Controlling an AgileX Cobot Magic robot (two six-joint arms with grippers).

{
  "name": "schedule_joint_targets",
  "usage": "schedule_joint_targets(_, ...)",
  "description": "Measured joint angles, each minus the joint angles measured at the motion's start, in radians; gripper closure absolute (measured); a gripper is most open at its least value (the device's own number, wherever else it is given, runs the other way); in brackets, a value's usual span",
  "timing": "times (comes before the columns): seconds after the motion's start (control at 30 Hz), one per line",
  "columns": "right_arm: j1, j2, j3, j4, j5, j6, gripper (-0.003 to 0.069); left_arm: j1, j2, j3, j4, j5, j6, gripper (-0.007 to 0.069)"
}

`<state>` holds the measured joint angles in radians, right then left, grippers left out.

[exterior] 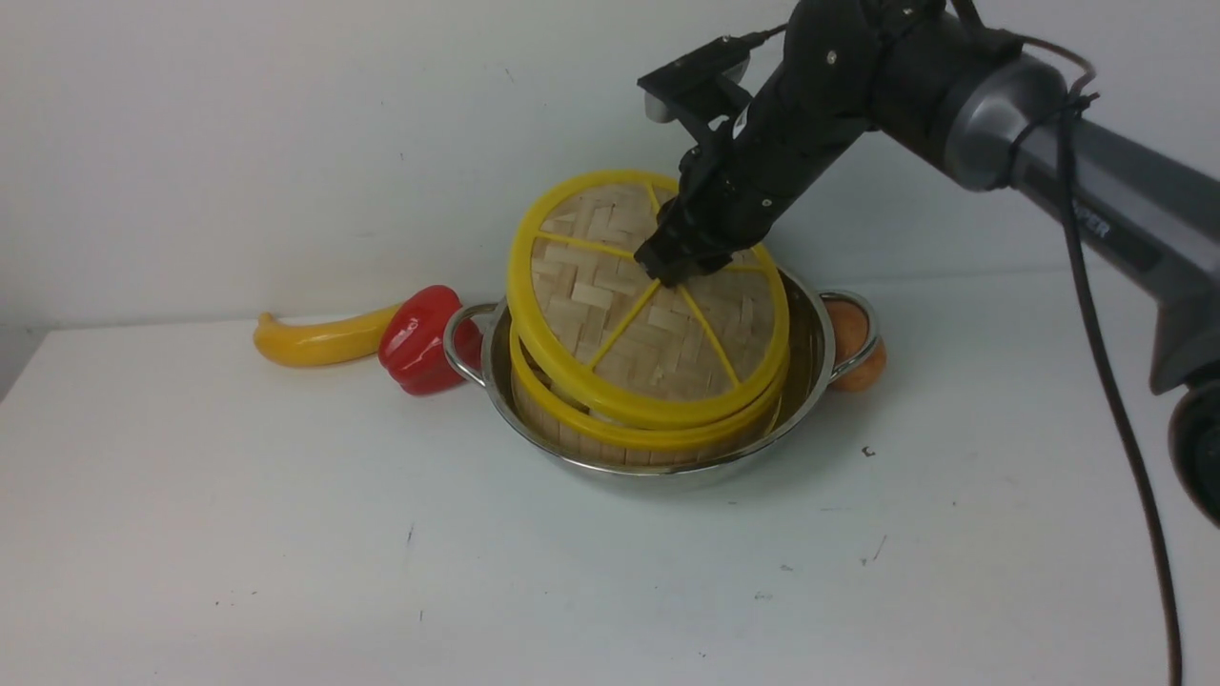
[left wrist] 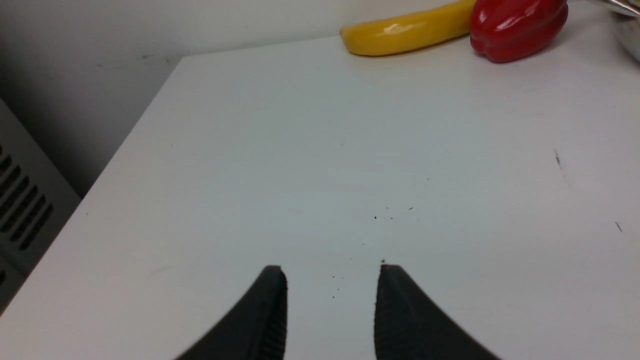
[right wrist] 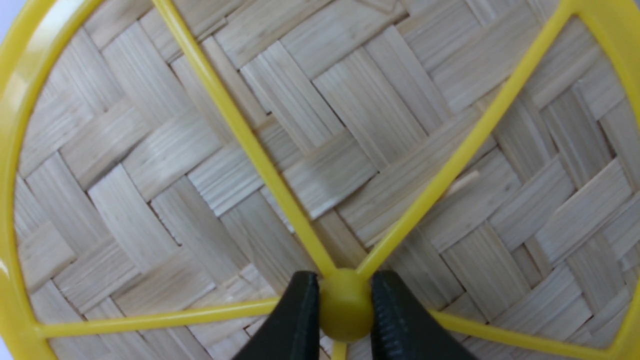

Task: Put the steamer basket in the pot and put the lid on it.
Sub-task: Use the right arm to place the steamer lid on the steamer

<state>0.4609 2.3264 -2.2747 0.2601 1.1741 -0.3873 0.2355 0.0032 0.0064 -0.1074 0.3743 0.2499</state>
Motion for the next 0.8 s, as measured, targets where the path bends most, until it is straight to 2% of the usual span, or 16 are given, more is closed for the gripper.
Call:
schedule_joint_targets(0.23, 0.0, -0.023, -0.098, -0.052, 0.066, -0.01, 0.0515, 0.0, 0.0, 0.0, 0.0, 0.0, 0.0, 0.0384)
schedule_joint_targets(0.37, 0.0, -0.04, -0.147, -0.056, 0.06, 0.031, 0.0515, 0.0, 0.0, 0.0, 0.0, 0.0, 0.0, 0.0384)
schedule_joint_targets(0.8, 0.0, -0.06, -0.059, -0.057, 0.066, 0.137, 0.0515, 0.0, 0.0, 0.0, 0.0, 0.0, 0.0, 0.0384)
